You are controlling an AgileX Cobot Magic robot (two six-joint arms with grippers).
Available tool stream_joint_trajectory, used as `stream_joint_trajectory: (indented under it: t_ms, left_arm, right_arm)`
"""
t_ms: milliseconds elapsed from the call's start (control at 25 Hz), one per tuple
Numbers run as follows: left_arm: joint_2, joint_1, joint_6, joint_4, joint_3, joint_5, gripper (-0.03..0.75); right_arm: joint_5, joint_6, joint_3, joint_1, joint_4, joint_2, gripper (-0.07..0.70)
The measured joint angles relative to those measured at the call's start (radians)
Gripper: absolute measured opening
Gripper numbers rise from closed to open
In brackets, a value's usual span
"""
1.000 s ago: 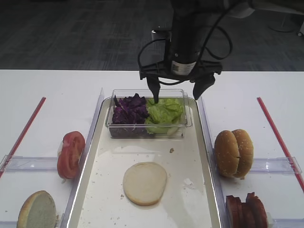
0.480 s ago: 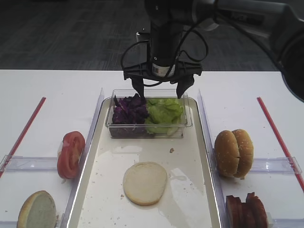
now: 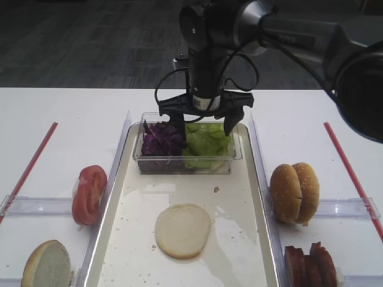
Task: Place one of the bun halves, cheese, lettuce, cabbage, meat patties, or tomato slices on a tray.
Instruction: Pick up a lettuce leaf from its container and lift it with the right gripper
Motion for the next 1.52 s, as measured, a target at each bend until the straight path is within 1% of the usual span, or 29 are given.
stream_joint_trajectory:
  t_ms: [240, 480, 720, 800, 920, 1040, 1320, 1520]
  left_arm:
    - [0.0, 0.0, 0.0, 0.001, 0.0, 0.0, 0.689]
    - [0.0, 0.0, 0.0, 0.001, 0.0, 0.0, 0.689]
    - [0.0, 0.0, 0.0, 0.001, 0.0, 0.0, 0.689]
    - [0.0, 0.0, 0.0, 0.001, 0.0, 0.0, 0.689]
    - [0.0, 0.0, 0.0, 0.001, 0.0, 0.0, 0.689]
    - [0.0, 0.0, 0.0, 0.001, 0.0, 0.0, 0.689]
    - [0.0, 0.0, 0.0, 0.001, 0.0, 0.0, 0.689]
    - [0.0, 0.0, 0.0, 0.001, 0.0, 0.0, 0.689]
  right_arm:
    - [0.0, -0.001, 0.0, 0.0, -0.021, 0.008, 0.627]
    - [0.0, -0.008, 0.0, 0.0, -0.036, 0.036, 0.582]
    - [-0.006, -0.014, -0.004, 0.002, -0.036, 0.059, 0.577]
    - [-0.006, -0.016, -0.004, 0.002, -0.036, 0.061, 0.559]
    - [-0.006, -0.022, -0.004, 0.002, -0.036, 0.061, 0.493]
    - [-0.006, -0.028, -0.004, 0.002, -0.04, 0.061, 0.452]
    - [-0.006, -0.03, -0.011, 0.002, -0.041, 0.061, 0.441]
    - [-0.004, -0.033, -0.064, 0.004, -0.041, 0.061, 0.421]
